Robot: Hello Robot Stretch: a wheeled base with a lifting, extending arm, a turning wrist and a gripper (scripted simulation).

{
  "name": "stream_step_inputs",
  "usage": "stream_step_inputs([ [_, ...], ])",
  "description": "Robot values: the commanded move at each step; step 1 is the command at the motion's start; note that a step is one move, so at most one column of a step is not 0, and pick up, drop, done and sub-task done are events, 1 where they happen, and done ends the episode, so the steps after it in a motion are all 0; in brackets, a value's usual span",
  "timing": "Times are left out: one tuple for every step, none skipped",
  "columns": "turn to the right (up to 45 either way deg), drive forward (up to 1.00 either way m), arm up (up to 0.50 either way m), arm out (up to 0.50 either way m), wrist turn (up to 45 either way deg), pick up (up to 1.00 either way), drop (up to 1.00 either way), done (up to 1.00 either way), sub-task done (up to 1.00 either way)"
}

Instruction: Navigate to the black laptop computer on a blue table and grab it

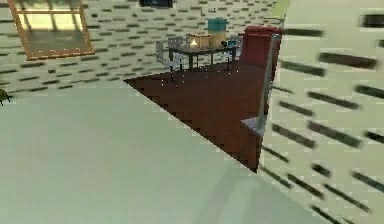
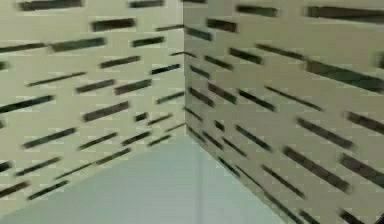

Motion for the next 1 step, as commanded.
stream_step_inputs([
  [0.0, 1.00, 0.00, 0.00, 0.0, 0.00, 0.00, 0.00, 0.00],
])
